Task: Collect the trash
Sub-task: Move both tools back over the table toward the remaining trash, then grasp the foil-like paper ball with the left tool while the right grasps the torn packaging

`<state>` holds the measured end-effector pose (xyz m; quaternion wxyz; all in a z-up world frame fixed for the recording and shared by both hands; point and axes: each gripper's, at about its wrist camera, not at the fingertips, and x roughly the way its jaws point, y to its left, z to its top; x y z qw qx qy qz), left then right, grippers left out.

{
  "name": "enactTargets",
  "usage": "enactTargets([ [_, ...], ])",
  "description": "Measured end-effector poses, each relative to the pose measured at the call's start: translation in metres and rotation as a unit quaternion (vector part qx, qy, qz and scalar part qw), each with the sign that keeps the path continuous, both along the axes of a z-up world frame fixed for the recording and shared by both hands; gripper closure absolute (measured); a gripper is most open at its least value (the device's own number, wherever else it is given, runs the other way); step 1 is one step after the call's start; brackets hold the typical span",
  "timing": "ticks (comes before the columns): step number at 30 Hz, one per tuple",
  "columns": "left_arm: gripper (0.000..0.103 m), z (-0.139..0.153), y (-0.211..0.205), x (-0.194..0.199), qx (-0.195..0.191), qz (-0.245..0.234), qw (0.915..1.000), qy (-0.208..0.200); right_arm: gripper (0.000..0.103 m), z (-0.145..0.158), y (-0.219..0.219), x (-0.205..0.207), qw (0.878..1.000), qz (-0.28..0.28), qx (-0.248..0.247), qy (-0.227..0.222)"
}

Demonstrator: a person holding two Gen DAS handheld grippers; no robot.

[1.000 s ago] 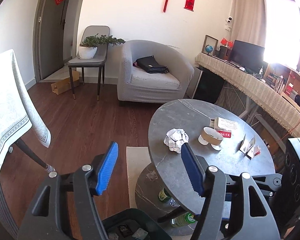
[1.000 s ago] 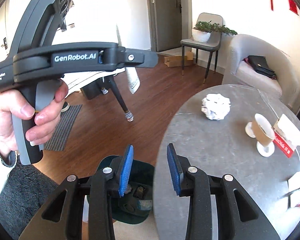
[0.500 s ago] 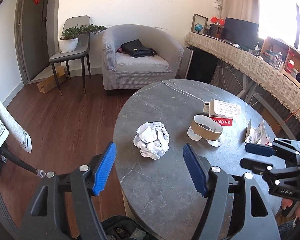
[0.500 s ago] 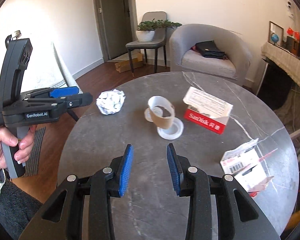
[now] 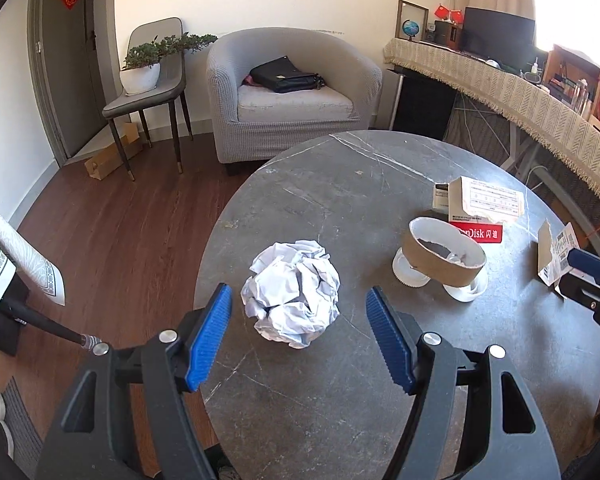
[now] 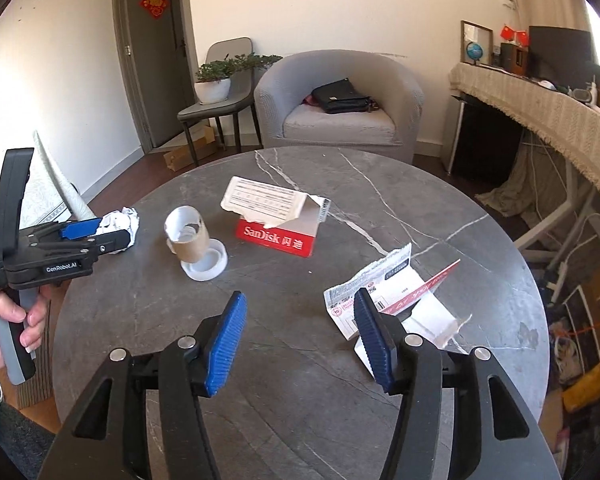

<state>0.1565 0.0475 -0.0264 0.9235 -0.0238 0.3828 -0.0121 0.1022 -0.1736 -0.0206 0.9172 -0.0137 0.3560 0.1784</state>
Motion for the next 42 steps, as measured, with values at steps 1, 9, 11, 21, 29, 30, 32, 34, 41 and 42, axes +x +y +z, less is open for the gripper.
enactTargets([
  [1, 0.031, 0.000, 0.001, 0.002, -0.006, 0.004, 1.0000, 0.001, 0.042, -0.001, -0.002, 0.003, 1.000, -0.004, 0.006, 0.001],
  [9, 0.046, -0.004, 0.006, 0.013, -0.030, 0.026, 0.9991, 0.014, 0.034, 0.029, -0.010, -0.018, 0.998, -0.005, 0.010, -0.066],
  [11, 0.048, -0.003, 0.004, 0.012, -0.026, 0.026, 0.9993, 0.011, 0.034, 0.024, -0.018, -0.012, 0.998, -0.036, -0.010, -0.055],
  [21, 0.055, 0.000, -0.003, 0.008, -0.014, 0.013, 0.9998, 0.005, 0.053, -0.013, -0.036, 0.023, 0.997, -0.079, -0.023, 0.012],
  [29, 0.058, 0.001, -0.006, 0.006, -0.018, -0.001, 0.9998, 0.002, 0.071, -0.018, -0.052, 0.037, 0.996, -0.080, -0.002, 0.044],
  [30, 0.058, 0.001, -0.006, 0.005, -0.019, -0.002, 0.9998, 0.001, 0.071, -0.020, -0.053, 0.040, 0.996, -0.079, -0.007, 0.051],
  [32, 0.058, 0.001, -0.008, 0.004, -0.021, -0.008, 0.9997, 0.001, 0.071, -0.021, -0.050, 0.042, 0.996, -0.068, -0.023, 0.051],
  [34, 0.058, 0.001, -0.011, 0.002, -0.022, -0.014, 0.9997, 0.002, 0.074, -0.018, -0.044, 0.040, 0.997, -0.037, -0.031, 0.052],
  [41, 0.058, 0.000, -0.010, 0.000, -0.026, -0.013, 0.9996, 0.003, 0.089, -0.013, -0.048, 0.035, 0.997, -0.038, -0.038, 0.053],
  [42, 0.058, 0.000, -0.010, -0.001, -0.027, -0.012, 0.9996, 0.003, 0.089, -0.014, -0.051, 0.037, 0.997, -0.045, -0.034, 0.056],
])
